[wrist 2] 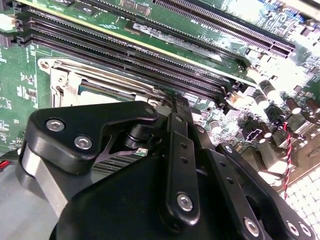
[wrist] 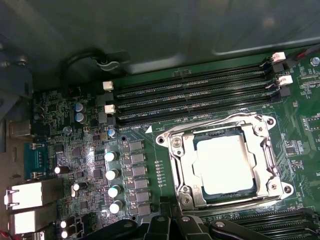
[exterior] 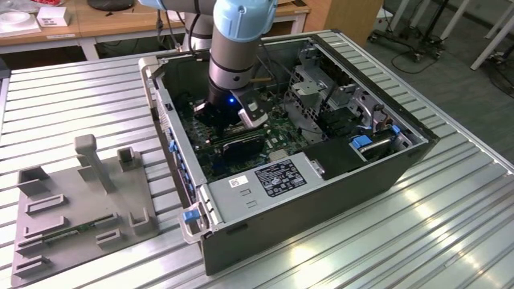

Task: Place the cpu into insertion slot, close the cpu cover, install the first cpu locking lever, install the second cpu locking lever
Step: 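Install the second cpu locking lever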

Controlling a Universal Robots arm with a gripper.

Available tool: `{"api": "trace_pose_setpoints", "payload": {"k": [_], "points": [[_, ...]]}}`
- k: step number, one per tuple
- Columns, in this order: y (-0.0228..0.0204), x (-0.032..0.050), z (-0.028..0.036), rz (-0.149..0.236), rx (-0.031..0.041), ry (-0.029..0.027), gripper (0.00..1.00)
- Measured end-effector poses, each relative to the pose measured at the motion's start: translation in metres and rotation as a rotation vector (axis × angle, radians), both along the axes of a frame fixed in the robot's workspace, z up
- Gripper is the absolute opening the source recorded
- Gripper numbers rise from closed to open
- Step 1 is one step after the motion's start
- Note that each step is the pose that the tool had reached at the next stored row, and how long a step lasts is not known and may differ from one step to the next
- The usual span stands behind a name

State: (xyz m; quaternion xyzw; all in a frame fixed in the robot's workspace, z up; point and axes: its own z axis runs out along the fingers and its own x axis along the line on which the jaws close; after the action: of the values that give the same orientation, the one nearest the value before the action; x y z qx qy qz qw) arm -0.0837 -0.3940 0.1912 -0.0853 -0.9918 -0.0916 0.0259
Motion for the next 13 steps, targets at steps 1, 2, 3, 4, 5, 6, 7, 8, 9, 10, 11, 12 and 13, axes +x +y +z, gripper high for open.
{"api": "trace_pose_setpoints", "payload": {"k": [1,2,3,4,5,6,7,8,9,10,11,12,13], "points": [[0.0000,0.0000,-0.0001,0.000,-0.0004,0.0000,0.11],[0.0001,0.0000,-0.0002,0.000,-0.0017,0.0000,0.11],[0.0001,0.0000,-0.0002,0.000,-0.0031,0.0001,0.11],[0.0004,0.0000,-0.0003,0.000,-0.0032,0.0000,0.11],[0.0006,0.0000,-0.0003,0.000,-0.0033,0.0000,0.11],[0.0006,0.0000,-0.0004,0.000,-0.0035,0.0001,0.11],[0.0007,0.0000,-0.0006,0.000,-0.0050,0.0001,0.11],[0.0007,0.0000,-0.0007,0.000,-0.0073,0.0001,0.11],[0.0007,-0.0001,-0.0008,0.000,-0.0107,0.0002,0.11],[0.0007,-0.0001,-0.0010,0.000,-0.0149,0.0001,0.11],[0.0008,0.0000,-0.0011,0.000,-0.0186,0.0000,0.11],[0.0007,0.0000,-0.0011,0.000,-0.0226,-0.0001,0.11],[0.0006,0.0000,-0.0011,0.000,-0.0263,-0.0001,0.11]]}}
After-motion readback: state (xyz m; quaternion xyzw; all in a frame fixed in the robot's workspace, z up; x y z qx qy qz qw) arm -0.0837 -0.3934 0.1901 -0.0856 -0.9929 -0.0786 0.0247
